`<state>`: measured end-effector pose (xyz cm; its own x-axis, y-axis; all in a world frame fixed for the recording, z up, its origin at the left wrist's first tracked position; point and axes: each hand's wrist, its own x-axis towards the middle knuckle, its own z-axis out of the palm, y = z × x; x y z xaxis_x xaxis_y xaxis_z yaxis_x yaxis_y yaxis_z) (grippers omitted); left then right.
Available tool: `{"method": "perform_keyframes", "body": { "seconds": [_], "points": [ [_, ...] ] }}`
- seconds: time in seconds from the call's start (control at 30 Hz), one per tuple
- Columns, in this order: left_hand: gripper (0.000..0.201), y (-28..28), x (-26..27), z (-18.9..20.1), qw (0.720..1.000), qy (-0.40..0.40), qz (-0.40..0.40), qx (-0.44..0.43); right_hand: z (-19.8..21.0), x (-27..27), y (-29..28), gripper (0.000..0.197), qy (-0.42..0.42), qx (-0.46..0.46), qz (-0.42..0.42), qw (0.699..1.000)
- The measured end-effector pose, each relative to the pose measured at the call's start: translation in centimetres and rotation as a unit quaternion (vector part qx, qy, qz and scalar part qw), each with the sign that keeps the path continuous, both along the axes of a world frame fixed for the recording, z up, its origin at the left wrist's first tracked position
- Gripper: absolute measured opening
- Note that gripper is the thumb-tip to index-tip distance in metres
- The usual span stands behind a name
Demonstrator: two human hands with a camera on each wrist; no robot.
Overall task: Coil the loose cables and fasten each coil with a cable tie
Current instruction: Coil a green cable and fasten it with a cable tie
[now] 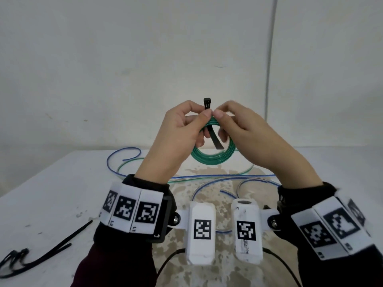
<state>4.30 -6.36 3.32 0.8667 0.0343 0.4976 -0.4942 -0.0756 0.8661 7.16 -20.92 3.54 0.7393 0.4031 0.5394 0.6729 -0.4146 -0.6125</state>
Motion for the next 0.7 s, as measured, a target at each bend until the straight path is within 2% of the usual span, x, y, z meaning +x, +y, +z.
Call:
{"method": "perform_keyframes", "body": {
  "seconds": [0.03, 0.1, 0.17, 0.23, 0.3, 0.33, 0.4, 0.57, 0.7],
  "points": [
    [0.011, 0.0, 0.1, 0.0, 1.000, -0.008, 0.010, -0.001, 0.1, -0.1, -0.3, 0.016, -0.003, 0.000, 0.004, 1.000],
    [0.011, 0.2, 0.3, -0.1, 0.999, -0.013, 0.028, -0.008, 0.4, -0.3, -1.2, 0.034, -0.061, -0.021, 0.014, 0.998],
    [0.010, 0.4, 0.4, -0.2, 0.999, -0.012, 0.037, -0.019, 1.0, -1.0, -1.8, 0.040, -0.092, -0.034, 0.049, 0.994],
    [0.010, 0.5, 0.5, -0.3, 0.999, -0.011, 0.041, -0.027, 1.3, -1.3, -1.8, 0.027, -0.066, -0.024, 0.087, 0.994],
    [0.007, 0.5, 0.5, -0.4, 0.999, -0.010, 0.036, -0.030, 1.3, -1.3, -1.3, 0.007, -0.047, 0.024, 0.097, 0.994],
    [0.006, 0.5, 0.5, -0.4, 0.999, -0.010, 0.033, -0.030, 1.3, -1.2, -1.1, 0.003, -0.051, 0.047, 0.088, 0.994],
    [0.004, 0.6, 0.5, -0.4, 0.999, -0.014, 0.031, -0.026, 1.1, -1.0, -0.7, 0.013, -0.059, 0.072, 0.068, 0.993],
    [0.017, 0.8, 0.8, -0.4, 0.996, -0.047, 0.076, -0.003, 0.6, -1.2, 0.5, 0.032, 0.009, 0.146, 0.081, 0.986],
    [0.017, 1.0, 0.8, -0.6, 0.994, -0.055, 0.098, 0.012, 0.5, -1.0, 0.8, 0.033, 0.100, 0.147, 0.079, 0.981]
  ]
}}
